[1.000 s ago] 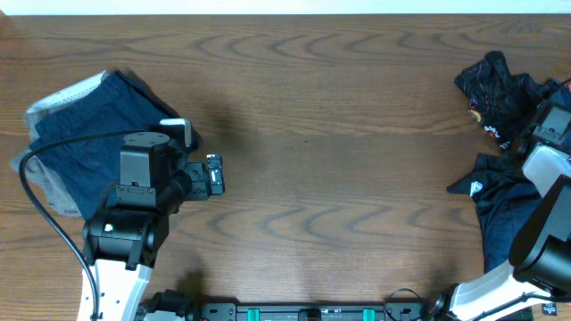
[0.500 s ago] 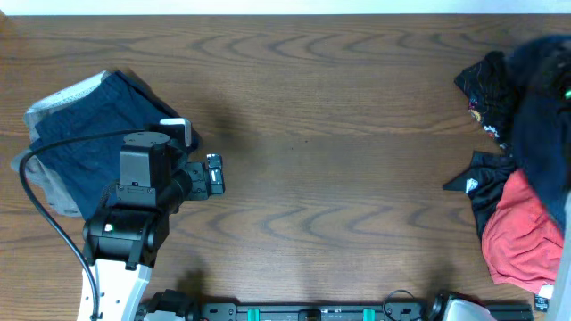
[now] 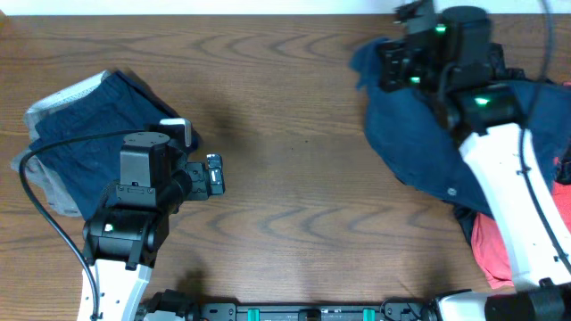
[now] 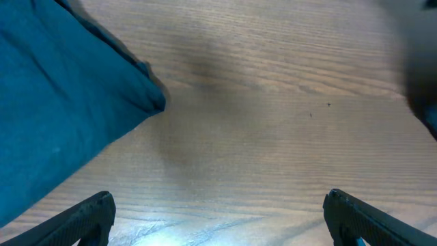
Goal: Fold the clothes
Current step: 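Reach the right gripper into the right pile and grasp the navy shorts, then lift the navy shorts with the right gripper and drag them toward center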
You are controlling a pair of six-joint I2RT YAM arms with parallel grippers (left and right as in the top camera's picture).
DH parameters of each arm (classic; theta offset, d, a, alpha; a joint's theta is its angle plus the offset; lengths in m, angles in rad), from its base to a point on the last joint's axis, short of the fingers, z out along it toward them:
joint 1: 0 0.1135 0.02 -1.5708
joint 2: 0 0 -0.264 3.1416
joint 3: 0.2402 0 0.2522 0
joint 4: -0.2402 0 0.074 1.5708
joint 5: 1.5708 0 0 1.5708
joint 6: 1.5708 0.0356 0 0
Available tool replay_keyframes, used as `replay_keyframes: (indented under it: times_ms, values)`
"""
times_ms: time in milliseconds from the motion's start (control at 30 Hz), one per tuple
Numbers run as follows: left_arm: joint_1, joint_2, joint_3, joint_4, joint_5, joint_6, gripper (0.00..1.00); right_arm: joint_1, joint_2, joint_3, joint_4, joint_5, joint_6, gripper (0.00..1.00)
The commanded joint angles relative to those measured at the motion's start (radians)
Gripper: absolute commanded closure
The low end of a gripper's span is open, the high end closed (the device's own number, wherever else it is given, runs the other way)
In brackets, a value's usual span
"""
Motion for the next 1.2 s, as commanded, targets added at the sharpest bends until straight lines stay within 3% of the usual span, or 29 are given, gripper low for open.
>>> replay_keyframes:
  times_ms: [0,200,300,333,433,467,533,600,833,1067,1167]
  values:
    - [-0.003,0.000,0.018,-0.010,0.002,-0.003,0.02,0.056,-0.018,0.009,0.069,-0.061,0.013,0.99]
    - [-0.003,0.000,0.017,-0.012,0.002,-0.003,0.02,0.097,0.000,0.009,0.175,0.089,0.013,0.99]
    - [-0.003,0.000,0.017,-0.007,0.002,-0.003,0.02,0.094,0.041,0.009,0.239,0.330,0.013,0.99]
    - [-0.003,0.000,0.017,-0.005,0.002,-0.005,0.02,0.089,0.063,0.009,0.257,0.470,0.015,0.94]
    - [-0.003,0.000,0.017,-0.005,0.003,-0.022,0.02,0.063,0.121,0.009,0.224,0.813,0.091,0.53]
    - [-0.003,0.000,0.017,-0.005,0.003,-0.022,0.02,0.053,0.133,0.009,0.189,0.858,0.096,0.45]
    - [-0.003,0.000,0.017,-0.008,0.003,-0.022,0.02,0.036,0.150,0.009,0.086,0.869,0.105,0.25]
    - [-0.003,0.002,0.016,-0.008,0.002,-0.022,0.02,0.033,0.158,0.009,-0.024,0.764,0.103,0.15]
    - [-0.003,0.045,0.016,-0.013,0.003,-0.022,0.02,0.079,0.169,-0.002,-0.226,0.307,-0.139,0.20]
    - [-0.003,0.070,0.016,-0.024,0.003,-0.025,0.02,0.145,0.287,-0.039,-0.323,0.306,-0.147,0.28]
    - [-0.003,0.069,0.016,-0.023,0.003,-0.025,0.02,0.159,0.356,-0.058,-0.304,0.311,-0.125,0.27]
